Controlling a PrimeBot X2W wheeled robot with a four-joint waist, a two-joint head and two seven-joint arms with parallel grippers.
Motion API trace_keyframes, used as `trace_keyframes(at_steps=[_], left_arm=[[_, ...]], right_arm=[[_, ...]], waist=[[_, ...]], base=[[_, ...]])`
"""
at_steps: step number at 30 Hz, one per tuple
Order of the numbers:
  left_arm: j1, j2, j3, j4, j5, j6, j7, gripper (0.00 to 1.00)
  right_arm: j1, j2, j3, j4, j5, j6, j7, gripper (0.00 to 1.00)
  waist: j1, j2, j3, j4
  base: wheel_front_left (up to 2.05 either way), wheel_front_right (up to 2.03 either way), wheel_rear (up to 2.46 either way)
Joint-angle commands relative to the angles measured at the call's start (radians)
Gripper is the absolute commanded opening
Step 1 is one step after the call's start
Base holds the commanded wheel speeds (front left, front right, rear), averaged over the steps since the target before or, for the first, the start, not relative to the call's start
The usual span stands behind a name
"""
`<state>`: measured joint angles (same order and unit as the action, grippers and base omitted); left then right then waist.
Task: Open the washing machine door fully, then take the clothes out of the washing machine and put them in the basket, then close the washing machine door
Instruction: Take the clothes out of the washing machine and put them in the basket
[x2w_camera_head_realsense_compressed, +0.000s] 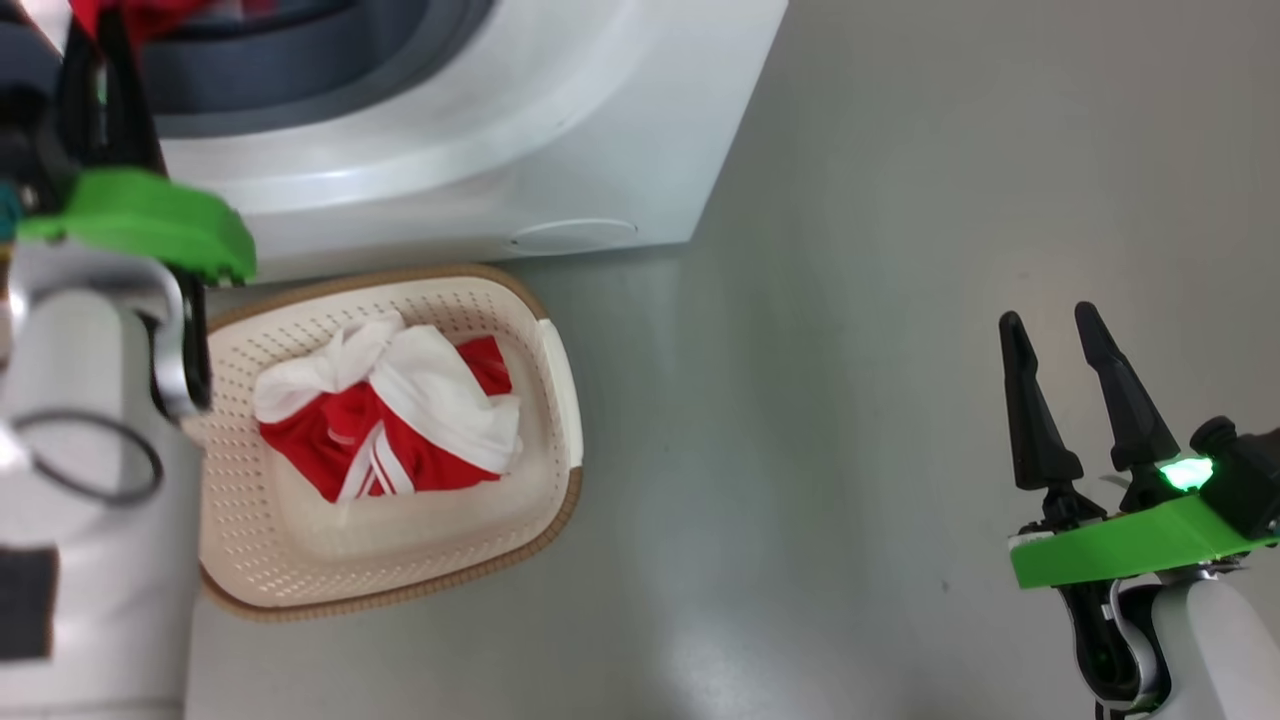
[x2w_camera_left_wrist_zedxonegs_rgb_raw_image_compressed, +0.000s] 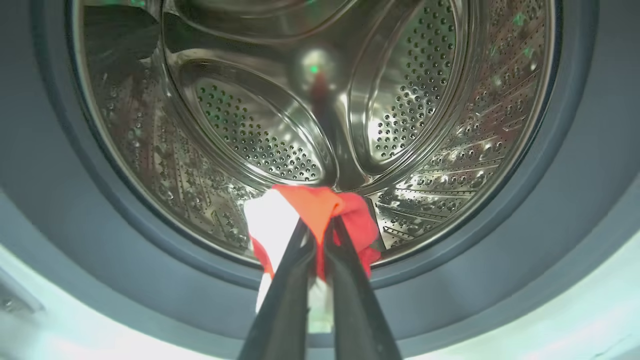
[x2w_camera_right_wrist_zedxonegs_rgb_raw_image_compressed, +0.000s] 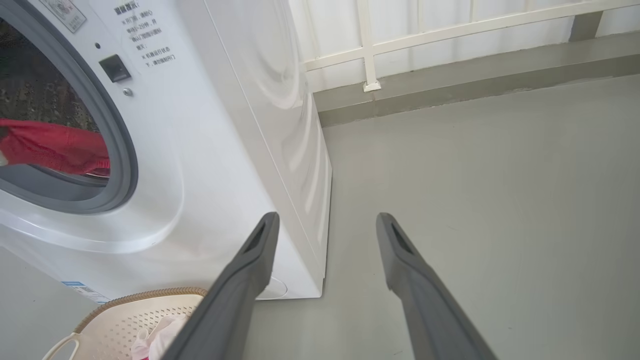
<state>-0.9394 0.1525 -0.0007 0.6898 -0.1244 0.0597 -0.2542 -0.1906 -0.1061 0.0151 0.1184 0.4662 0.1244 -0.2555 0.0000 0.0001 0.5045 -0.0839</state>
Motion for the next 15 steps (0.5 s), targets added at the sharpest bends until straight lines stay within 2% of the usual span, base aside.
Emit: trace_keyframes(at_steps=[1,15], left_arm=[[0.041,0.032,0.032,-0.07,0.007,-0.005,-0.007,0.0],[0.334,-0.031,0.119,-0.429,0.045,-0.042,-0.008,0.0]], right_arm=[[0.023,-0.014,0.015,-0.021,0.0,0.006,-0.006,1.0],[0.073,-0.013,0.003,-0.013,0.0,0.006,-0.006,1.0]], waist=[[0.0,-0.0001,-0.025,0.013],[0.0,-0.0001,-0.113,0.037]], base=[[0.0,0.0,0.0],[0.0,0.0,0.0]])
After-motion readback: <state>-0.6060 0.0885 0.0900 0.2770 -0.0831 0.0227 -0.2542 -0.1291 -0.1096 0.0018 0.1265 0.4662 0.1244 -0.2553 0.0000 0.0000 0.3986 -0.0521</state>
